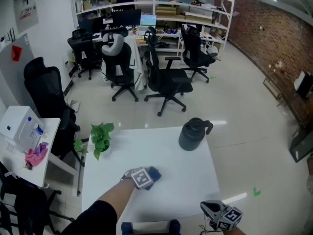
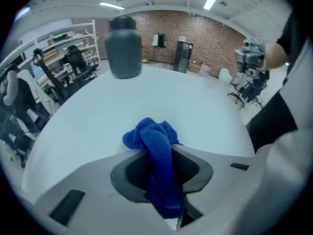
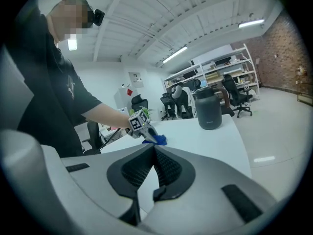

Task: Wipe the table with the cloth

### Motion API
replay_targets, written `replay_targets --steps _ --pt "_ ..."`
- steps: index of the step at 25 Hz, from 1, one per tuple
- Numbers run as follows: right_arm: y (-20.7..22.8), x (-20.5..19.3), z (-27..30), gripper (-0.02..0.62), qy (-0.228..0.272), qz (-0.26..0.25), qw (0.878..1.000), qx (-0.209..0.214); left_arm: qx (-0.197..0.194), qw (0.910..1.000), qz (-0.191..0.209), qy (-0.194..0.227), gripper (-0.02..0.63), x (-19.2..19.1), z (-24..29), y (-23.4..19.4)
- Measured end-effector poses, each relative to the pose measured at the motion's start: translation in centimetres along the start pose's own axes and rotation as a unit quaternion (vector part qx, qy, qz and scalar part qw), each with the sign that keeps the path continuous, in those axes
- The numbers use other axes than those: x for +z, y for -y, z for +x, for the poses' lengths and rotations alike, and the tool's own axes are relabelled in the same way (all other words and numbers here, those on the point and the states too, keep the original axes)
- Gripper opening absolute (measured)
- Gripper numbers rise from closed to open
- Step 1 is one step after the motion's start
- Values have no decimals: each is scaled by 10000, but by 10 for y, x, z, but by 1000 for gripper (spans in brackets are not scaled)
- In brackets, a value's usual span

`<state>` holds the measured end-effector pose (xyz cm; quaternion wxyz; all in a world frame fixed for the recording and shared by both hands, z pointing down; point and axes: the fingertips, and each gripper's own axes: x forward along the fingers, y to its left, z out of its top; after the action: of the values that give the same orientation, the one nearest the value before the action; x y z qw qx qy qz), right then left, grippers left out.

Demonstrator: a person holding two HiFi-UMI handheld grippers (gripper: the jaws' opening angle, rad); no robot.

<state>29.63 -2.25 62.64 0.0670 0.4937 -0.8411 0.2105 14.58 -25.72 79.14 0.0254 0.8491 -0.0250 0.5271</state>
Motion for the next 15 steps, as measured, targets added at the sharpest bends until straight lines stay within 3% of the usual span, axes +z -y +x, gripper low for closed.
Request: replay_targets --steps 3,6,10,15 --pt "2 -10 -16 12 -154 -63 9998 -108 254 9984 -473 187 100 19 7 -39" --pt "4 -11 -28 12 -139 63 9996 -234 225 9985 -502 -46 98 18 8 -37" --pt "0 -15 -37 12 -142 166 9994 -263 -270 9988 64 -391 94 1 5 28" --pt "-13 -10 -22 12 -48 126 9999 -82 -707 9968 349 -139 95 -28 -12 112"
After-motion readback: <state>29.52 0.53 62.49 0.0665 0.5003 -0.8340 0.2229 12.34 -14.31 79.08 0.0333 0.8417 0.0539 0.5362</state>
